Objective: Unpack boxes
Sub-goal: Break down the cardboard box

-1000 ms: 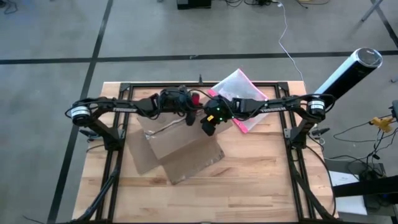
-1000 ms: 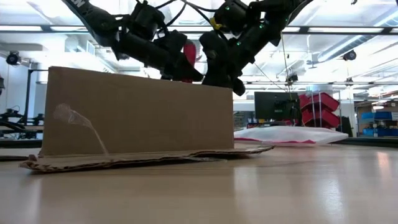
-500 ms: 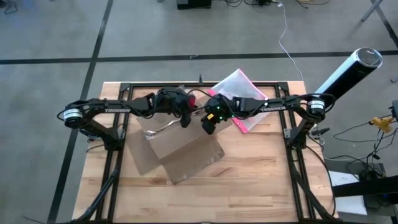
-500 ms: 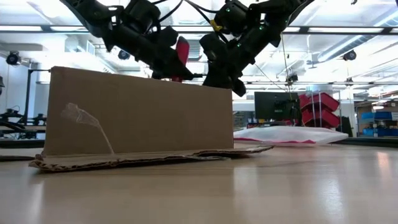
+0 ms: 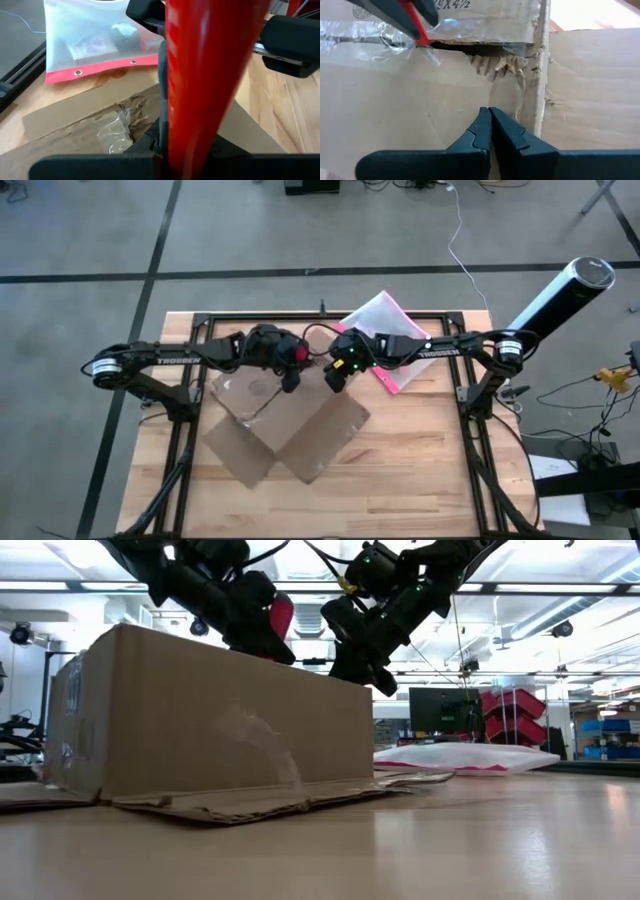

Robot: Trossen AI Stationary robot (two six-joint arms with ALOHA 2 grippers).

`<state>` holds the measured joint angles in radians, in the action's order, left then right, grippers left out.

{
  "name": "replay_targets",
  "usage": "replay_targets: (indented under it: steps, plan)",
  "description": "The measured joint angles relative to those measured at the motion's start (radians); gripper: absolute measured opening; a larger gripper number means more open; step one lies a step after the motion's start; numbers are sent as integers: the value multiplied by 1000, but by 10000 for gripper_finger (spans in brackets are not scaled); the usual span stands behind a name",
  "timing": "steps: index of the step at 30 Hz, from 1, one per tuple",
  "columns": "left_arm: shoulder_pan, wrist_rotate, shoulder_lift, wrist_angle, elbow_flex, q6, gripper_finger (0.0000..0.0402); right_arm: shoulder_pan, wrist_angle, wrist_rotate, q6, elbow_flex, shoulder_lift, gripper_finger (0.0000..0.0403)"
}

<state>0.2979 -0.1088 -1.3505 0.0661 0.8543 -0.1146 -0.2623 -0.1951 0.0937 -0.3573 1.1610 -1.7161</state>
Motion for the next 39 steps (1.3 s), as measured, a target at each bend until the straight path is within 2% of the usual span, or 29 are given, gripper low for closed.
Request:
replay_targets:
  steps: [7,14,22,29,39]
  plan:
    - [-3,11,0,6,0,-13,22,-1,-9,9,-13,0,0,0]
    - [-34,-43,44,59,0,-29,22,-10,-5,22,-29,-4,0,0]
    - [-62,-18,86,84,0,-26,22,-24,4,23,-27,-5,1,0]
    - [-62,-4,87,-33,-3,-5,22,-27,37,67,-1,-4,35,0]
    - [-59,94,87,-191,-3,38,22,-31,37,83,-1,13,56,0]
